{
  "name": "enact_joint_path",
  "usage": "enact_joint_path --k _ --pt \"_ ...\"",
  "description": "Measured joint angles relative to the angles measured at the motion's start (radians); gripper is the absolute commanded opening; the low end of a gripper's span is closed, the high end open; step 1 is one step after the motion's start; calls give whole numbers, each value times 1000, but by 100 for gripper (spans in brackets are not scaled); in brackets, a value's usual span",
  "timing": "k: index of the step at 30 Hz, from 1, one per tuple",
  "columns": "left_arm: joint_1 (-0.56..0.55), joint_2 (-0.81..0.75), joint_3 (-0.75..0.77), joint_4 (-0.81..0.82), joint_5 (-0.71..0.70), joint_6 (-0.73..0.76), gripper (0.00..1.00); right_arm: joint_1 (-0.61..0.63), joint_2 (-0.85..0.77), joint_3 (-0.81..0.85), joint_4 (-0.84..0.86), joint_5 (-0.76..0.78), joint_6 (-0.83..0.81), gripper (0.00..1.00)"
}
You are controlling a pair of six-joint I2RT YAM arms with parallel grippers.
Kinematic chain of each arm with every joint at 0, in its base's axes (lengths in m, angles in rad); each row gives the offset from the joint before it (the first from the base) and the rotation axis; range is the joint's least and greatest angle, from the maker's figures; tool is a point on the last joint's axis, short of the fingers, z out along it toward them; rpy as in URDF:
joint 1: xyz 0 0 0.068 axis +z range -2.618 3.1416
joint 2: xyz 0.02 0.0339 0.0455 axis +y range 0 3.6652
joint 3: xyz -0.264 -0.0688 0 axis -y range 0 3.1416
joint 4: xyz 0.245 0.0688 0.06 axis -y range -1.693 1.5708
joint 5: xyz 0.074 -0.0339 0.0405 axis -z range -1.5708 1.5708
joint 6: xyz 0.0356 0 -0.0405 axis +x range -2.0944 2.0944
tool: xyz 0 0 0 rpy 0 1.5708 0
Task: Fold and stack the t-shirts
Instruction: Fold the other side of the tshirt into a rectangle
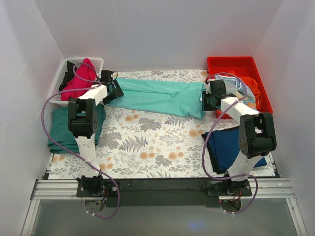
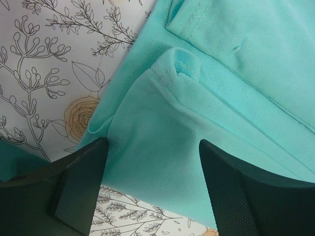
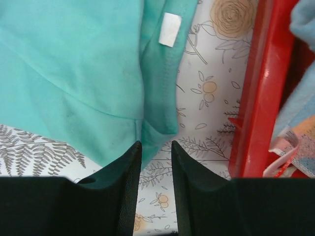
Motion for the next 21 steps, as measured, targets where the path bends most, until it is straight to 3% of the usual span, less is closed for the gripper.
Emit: enact_joint_path --k 15,21 --pt "0 4 -2 3 -4 0 74 3 23 -42 72 -222 14 32" --pt "0 8 -2 6 -21 5 74 6 103 -47 73 -224 47 27"
